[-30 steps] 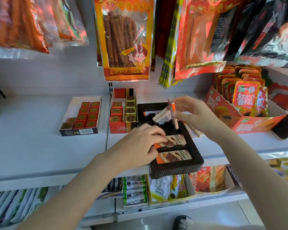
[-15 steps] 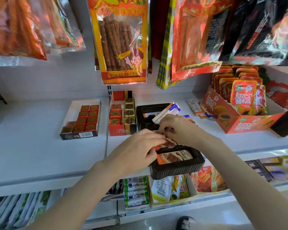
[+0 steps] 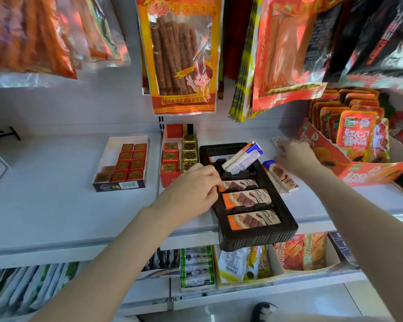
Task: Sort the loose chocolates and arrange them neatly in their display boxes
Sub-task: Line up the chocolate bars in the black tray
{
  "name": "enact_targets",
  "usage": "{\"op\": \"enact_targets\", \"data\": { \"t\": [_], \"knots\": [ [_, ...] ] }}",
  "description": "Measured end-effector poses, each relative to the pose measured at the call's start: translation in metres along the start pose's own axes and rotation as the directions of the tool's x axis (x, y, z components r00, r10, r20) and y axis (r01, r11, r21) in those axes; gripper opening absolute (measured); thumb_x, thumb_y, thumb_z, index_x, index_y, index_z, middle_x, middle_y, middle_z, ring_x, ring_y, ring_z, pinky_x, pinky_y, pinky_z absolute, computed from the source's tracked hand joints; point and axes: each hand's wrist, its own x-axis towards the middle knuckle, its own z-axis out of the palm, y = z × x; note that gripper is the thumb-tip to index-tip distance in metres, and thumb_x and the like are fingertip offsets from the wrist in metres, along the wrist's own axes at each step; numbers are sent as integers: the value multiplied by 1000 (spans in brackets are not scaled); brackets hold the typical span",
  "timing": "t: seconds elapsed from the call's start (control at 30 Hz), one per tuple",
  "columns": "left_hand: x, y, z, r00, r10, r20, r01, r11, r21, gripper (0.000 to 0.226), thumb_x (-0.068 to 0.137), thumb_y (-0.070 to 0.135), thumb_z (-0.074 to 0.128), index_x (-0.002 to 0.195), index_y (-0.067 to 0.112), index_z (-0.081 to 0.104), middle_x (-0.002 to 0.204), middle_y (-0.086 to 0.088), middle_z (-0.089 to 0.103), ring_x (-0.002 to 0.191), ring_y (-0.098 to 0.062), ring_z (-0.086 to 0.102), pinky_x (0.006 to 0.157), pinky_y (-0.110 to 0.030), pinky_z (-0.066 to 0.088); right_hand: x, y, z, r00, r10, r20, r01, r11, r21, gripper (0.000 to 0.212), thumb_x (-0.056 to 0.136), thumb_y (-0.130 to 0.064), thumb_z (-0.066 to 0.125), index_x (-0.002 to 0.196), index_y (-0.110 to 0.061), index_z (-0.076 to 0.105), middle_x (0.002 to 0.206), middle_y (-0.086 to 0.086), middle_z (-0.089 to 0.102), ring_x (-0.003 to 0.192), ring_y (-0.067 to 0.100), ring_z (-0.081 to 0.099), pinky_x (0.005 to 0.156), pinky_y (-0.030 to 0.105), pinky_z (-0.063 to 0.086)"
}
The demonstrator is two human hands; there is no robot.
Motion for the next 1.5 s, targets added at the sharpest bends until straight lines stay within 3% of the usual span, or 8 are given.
{"op": "enact_targets", "data": {
  "t": [0.5, 0.6, 0.7, 0.77, 0.9, 1.07, 1.33, 1.5],
  "knots": [
    [4, 4, 1, 999, -16, -33, 16, 1000, -5, 28, 93, 14, 40, 109, 17, 64, 112, 6, 56, 105, -10, 42, 83, -13, 29, -39, 2, -17, 992, 126, 11, -120, 911, 394, 39, 78, -7, 67, 114, -8, 56, 109, 14, 66, 92, 27, 62, 75, 34, 49],
    [4, 4, 2, 999, -26, -38, 25, 1000, -18, 28, 93, 13, 41, 108, 17, 64, 111, 6, 56, 105, -10, 42, 82, -13, 28, -48, 2, -31, 928, 344, 146, -290, 419, 861, 39, 81, 0, 62, 119, -5, 55, 114, 17, 60, 92, 23, 58, 79, 34, 52],
    [3, 3, 2, 999, -33, -41, 32, 999, -19, 28, 93, 14, 40, 107, 17, 64, 111, 6, 57, 104, -10, 42, 82, -13, 29, -58, -10, -48, 922, 129, 366, -314, -304, 899, 53, 84, 8, 52, 134, -8, 40, 103, 14, 61, 88, 20, 63, 67, 27, 58],
    [3, 3, 1, 999, -35, -40, 35, 999, -22, 28, 93, 13, 41, 106, 17, 65, 111, 6, 57, 104, -10, 43, 82, -13, 29, -64, -24, -58, 914, -43, 403, -388, -379, 840, 60, 86, 12, 45, 137, -18, 33, 96, 13, 57, 83, 19, 64, 65, 28, 59],
    [3, 2, 2, 998, -39, -42, 38, 999, -22, 27, 93, 13, 41, 106, 16, 65, 111, 6, 57, 104, -10, 43, 82, -14, 30, -73, -43, -60, 914, -128, 385, -402, -166, 900, 65, 81, 15, 50, 133, -22, 39, 103, 16, 51, 83, 20, 64, 69, 32, 60],
    [3, 2, 3, 998, -40, -44, 38, 999, -36, 27, 92, 12, 41, 105, 15, 65, 111, 5, 57, 104, -10, 43, 82, -14, 31, -76, -60, -30, 991, 77, 111, -132, 712, 690, 32, 82, -16, 64, 113, -13, 61, 118, 9, 61, 99, 22, 63, 88, 37, 52],
    [5, 1, 5, 997, -53, -59, 51, 998, -37, 27, 92, 12, 42, 107, 15, 64, 110, 4, 58, 103, -12, 44, 83, -20, 37, -75, -75, -11, 987, 112, -119, -14, 783, 622, 27, 79, -20, 68, 95, -12, 49, 89, -2, 54, 79, 13, 49, 53, 20, 34],
    [8, 1, 7, 997, -43, -67, 42, 999, -20, 28, 92, 14, 41, 109, 17, 64, 109, 5, 58, 100, -10, 42, 81, -20, 37, -74, -64, -2, 992, -92, -81, 112, 946, 305, 16, 79, -28, 68, 80, -12, 65, 103, 4, 54, 103, 25, 45, 78, 24, 30]
  ]
}}
